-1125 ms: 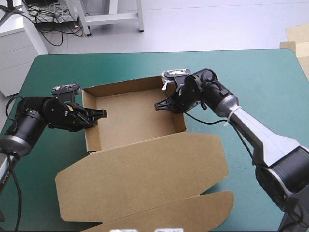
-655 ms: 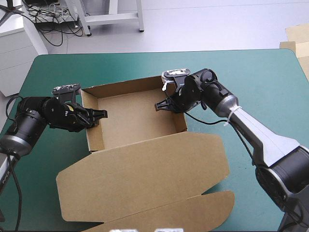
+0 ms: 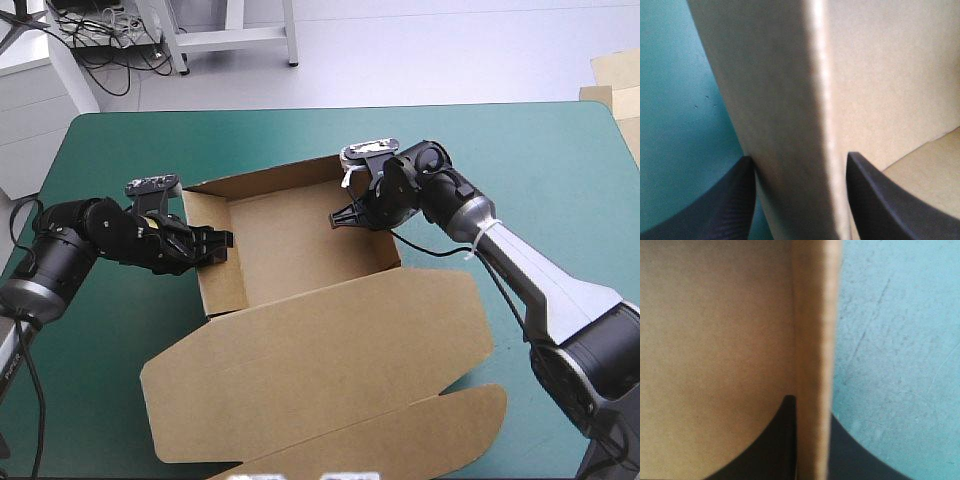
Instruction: Fold the box
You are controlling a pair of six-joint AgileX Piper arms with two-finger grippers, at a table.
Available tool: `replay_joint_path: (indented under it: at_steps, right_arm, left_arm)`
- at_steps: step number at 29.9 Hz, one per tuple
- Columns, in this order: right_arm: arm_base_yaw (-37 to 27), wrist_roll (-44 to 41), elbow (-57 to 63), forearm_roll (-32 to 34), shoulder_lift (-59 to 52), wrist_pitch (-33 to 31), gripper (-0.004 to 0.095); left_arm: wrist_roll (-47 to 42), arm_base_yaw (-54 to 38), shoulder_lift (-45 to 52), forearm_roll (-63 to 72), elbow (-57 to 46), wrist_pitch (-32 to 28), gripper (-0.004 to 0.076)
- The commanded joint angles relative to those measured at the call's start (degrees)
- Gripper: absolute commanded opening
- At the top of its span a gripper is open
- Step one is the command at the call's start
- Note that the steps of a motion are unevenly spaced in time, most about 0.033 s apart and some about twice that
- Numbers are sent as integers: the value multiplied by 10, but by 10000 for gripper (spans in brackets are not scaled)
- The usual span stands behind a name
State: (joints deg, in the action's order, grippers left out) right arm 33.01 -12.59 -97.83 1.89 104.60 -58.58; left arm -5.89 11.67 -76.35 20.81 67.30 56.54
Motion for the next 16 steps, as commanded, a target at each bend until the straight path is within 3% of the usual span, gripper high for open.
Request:
replay_joint_path:
  at_steps: [1, 16]
  right_arm:
    - [0, -14, -19, 8, -18, 15, -9]
    - [0, -28, -19, -30, -7, 44, -13]
  left_arm:
    - [8, 6, 17, 51, 17, -14, 377]
    - [5, 6, 17, -15, 17, -23, 296]
